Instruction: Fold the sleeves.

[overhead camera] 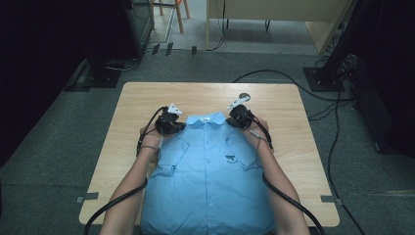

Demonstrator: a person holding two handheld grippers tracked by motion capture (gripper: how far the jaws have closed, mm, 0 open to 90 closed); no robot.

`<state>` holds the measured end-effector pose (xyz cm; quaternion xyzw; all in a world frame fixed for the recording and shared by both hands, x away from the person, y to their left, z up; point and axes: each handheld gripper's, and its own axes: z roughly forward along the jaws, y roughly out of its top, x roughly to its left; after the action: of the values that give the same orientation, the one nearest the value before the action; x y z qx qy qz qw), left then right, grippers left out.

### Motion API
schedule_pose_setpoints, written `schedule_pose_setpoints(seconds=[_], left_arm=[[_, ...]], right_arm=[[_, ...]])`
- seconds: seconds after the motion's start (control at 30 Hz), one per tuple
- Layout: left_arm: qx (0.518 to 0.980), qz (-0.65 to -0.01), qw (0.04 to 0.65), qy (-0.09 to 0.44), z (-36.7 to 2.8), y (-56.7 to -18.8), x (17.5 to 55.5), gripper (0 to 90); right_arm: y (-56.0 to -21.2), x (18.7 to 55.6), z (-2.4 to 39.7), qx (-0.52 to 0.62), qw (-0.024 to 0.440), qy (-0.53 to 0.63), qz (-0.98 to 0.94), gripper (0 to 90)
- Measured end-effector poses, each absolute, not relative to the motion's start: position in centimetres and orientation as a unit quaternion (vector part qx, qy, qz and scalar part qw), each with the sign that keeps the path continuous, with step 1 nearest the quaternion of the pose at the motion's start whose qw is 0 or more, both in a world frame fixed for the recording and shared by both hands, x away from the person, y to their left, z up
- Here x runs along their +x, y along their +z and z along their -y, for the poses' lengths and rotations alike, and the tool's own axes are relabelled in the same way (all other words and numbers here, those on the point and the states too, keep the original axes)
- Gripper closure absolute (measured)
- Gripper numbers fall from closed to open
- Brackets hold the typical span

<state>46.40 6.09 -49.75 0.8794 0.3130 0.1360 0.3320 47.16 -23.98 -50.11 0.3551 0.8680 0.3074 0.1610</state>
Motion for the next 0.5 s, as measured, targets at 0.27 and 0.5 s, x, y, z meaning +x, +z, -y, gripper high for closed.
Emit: schedule_pose_setpoints(seconds=[0.27, 0.5], left_arm=[[0.876, -0.304, 0.339, 0.160, -6.1, -48.4, 46.6, 85.8], [0.863, -0.303, 0.361, 0.185, -6.4, -46.2, 46.7, 85.3]], right_arm=[[-49.0, 47.0, 24.0, 0.355, 0.175, 0.316, -0.862, 89.5], [-46.7, 46.8, 23.8, 0.353, 0.207, 0.325, -0.852, 89.5]])
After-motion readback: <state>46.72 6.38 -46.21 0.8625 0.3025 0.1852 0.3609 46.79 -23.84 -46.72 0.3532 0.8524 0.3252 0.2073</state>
